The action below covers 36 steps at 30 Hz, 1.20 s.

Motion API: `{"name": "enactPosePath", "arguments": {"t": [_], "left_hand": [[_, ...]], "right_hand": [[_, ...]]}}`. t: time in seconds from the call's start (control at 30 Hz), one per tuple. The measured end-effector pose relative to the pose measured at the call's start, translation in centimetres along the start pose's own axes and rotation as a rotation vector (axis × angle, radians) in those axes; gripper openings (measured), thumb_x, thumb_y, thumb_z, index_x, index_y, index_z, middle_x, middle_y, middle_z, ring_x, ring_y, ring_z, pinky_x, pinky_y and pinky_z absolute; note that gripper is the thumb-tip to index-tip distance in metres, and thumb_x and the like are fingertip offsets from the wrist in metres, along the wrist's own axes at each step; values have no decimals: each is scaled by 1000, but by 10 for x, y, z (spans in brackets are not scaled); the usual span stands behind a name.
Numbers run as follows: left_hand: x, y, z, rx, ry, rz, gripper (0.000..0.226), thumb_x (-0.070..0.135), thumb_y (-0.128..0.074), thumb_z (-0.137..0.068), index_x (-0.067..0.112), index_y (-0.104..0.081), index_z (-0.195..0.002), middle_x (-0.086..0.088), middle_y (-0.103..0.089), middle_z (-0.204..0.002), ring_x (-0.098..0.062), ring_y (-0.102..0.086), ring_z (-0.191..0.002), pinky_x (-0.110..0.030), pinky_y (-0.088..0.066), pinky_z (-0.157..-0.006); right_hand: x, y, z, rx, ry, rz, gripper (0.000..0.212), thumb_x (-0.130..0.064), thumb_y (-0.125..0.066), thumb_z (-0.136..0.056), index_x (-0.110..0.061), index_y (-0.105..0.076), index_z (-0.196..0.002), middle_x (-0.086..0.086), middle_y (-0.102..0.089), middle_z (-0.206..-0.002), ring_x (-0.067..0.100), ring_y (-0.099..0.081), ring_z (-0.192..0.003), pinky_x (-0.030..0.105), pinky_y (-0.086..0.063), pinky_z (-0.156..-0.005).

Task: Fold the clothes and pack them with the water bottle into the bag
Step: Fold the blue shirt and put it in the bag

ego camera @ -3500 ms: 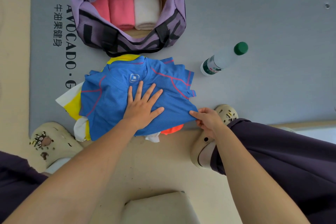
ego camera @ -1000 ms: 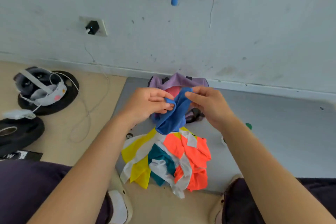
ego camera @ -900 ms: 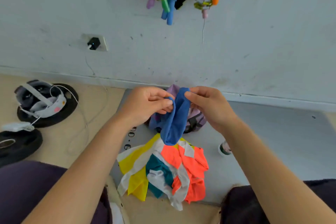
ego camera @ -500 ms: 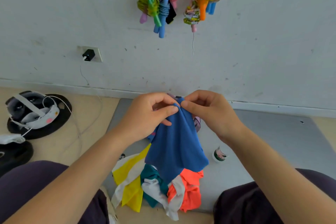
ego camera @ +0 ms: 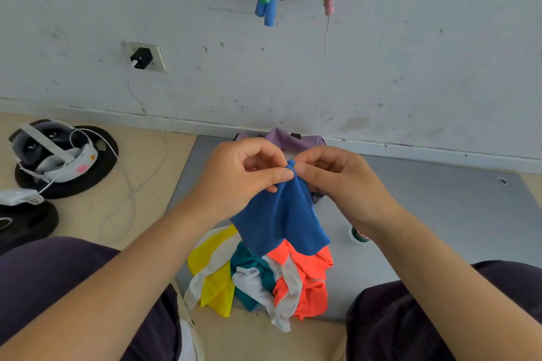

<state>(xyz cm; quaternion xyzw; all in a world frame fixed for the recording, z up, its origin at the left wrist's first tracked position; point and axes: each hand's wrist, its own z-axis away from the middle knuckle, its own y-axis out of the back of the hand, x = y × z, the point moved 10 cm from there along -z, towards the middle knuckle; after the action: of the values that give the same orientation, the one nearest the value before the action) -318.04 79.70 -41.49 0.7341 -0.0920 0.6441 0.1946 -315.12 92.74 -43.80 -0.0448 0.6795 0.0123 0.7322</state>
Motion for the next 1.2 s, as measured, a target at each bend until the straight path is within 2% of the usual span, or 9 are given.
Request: {"name": "enactPosePath", "arguments": {"t": [0.23, 0.5, 0.7, 0.8, 0.87, 0.93, 1.03, 1.1, 1.2], "left_hand": [[3, 2, 3, 38, -77, -65, 11, 3, -80, -75, 7, -71, -77, 7, -68, -70, -10, -64, -59, -19, -51, -55], [-1, -1, 5, 49, -87, -101, 17, 9, -80, -78, 20, -76, -91, 9, -72, -88, -9, -69, -74, -22, -57, -59], [-10, 3, 1, 19, -39, -241, 6, 12, -75, -84, 16, -70, -84, 1, -70, -83, -9, -62, -50, -21, -50, -52], [-11, 1, -2, -37, -17, -182, 10, 5, -66, -90, 14, -66, -85, -11, -71, -91, -7, -61, -56, -19, -49, -53], [-12, 7, -6, -32, -3, -66, 11, 1, -60, -93, 10, -63, -88, -18, -71, -97, -13, -64, -68, -24, -53, -56], [-14, 19, -10, -21, -1, -13, 13, 1, -56, -96, 11, -61, -89, -16, -72, -98, -19, -65, -76, -29, -55, -60], [-23, 43, -15, 31, 14, -94, 15, 5, -57, -96, 18, -60, -88, 6, -70, -83, -17, -63, -63, -41, -55, -65], [-30, 52, -18, 42, 26, -158, 13, 7, -60, -95, 18, -62, -88, 9, -70, -79, -17, -63, -60, -46, -56, -66], [-36, 53, -19, 38, 44, -127, 16, 8, -64, -93, 21, -65, -85, 6, -71, -79, -16, -66, -68, -41, -61, -65]], "right_hand": [[3, -3, 4, -39, 12, 78, 10, -11, -61, -93, -11, -70, -90, -2, -69, -75, 9, -59, -65, 18, -47, -62], [9, -3, 5, -47, 24, 62, 11, -10, -58, -94, -8, -69, -94, 0, -69, -80, 10, -60, -70, 21, -48, -64], [15, -6, 6, -71, 7, 88, 17, -29, -65, -87, -14, -70, -92, -8, -67, -77, 6, -60, -71, 16, -48, -66], [31, -10, 3, -163, -68, 390, 26, -30, -80, -77, -12, -67, -93, -1, -66, -80, 7, -60, -73, 20, -48, -67], [47, -4, 0, -195, -131, 771, 24, -28, -79, -80, -16, -58, -74, -3, -49, -66, 0, -44, -56, 16, -36, -56], [50, 11, -2, -141, -160, 881, 27, -27, -73, -85, -14, -56, -70, -3, -43, -64, 3, -39, -54, 17, -31, -53], [29, 35, -5, -10, -94, 695, 24, -22, -71, -87, -5, -60, -74, -8, -45, -64, 5, -39, -56, 17, -34, -54], [12, 47, -5, 55, -30, 574, 20, -18, -72, -86, -13, -60, -70, -15, -48, -58, 1, -43, -52, 10, -36, -50], [4, 51, -2, 57, -2, 464, 7, -12, -72, -86, -12, -65, -89, -9, -65, -69, 5, -58, -60, 14, -45, -53]]}}
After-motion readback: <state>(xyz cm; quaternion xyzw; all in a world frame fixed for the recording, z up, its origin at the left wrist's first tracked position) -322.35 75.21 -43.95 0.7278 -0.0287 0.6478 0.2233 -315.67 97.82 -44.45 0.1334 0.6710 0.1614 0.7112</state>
